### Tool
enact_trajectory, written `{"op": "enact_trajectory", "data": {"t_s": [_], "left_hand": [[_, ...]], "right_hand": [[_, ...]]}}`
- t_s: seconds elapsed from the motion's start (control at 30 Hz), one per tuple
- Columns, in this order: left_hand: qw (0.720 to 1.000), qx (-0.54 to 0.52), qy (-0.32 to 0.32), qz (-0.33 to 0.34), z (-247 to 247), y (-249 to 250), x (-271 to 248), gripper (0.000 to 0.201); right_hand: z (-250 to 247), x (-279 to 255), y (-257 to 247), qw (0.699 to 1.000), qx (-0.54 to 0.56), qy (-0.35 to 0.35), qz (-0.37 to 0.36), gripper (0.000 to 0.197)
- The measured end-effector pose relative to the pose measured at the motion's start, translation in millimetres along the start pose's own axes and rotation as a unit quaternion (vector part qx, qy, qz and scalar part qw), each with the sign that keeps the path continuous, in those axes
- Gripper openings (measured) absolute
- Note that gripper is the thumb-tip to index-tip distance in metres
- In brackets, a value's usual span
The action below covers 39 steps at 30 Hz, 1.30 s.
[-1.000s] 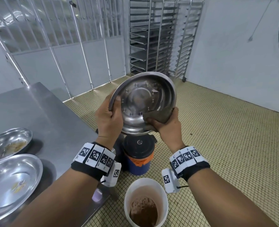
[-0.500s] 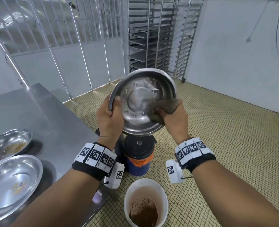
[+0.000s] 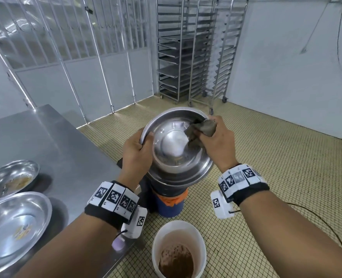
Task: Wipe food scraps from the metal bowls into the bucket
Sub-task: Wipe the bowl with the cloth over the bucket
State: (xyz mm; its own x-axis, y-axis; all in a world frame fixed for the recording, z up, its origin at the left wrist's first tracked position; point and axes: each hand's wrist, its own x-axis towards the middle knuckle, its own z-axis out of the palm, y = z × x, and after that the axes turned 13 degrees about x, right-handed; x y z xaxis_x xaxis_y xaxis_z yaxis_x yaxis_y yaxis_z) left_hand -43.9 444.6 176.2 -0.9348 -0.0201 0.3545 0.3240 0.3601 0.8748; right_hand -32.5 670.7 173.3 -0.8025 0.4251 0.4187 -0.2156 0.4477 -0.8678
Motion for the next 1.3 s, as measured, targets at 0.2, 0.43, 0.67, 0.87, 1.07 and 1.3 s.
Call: {"op": "enact_trajectory", "data": {"t_s": [0.2,0.43,0.67,0.87,1.07,1.3], "left_hand": [[1.0,0.018,0.02,0.008,0.2,-14.6,6.1,0.025],[0.997,0.066,-0.042,-0.024,1.6,-14.8,4.9,0.03],[0.998,0.053,-0.016,-0.015,-3.8,-23.2,13.4,0.025],[0.997,0.054,-0.052,-0.034,1.0,-25.5,7.3,0.025],[0.998,-0.042,0.034,-0.025,4.0,-23.4,4.1,0.018],[0.989,0.112,-0.082,0.058,-13.5,-23.3,24.6,0.025]], "right_hand": [[10.7,-29.7,25.0,0.995,0.042,-0.019,0.087,0.038],[2.9,4.7,3.0,0.999,0.002,-0.042,0.012,0.031],[14.7,-20.3,26.0,0.997,0.043,-0.007,0.071,0.031],[9.5,2.5,1.1,0.998,0.001,-0.047,0.032,0.028],[22.0,-24.8,20.8,0.989,0.111,0.013,0.094,0.027],[-1.5,-4.4,13.2,0.999,-0.004,-0.035,0.013,0.034]]}}
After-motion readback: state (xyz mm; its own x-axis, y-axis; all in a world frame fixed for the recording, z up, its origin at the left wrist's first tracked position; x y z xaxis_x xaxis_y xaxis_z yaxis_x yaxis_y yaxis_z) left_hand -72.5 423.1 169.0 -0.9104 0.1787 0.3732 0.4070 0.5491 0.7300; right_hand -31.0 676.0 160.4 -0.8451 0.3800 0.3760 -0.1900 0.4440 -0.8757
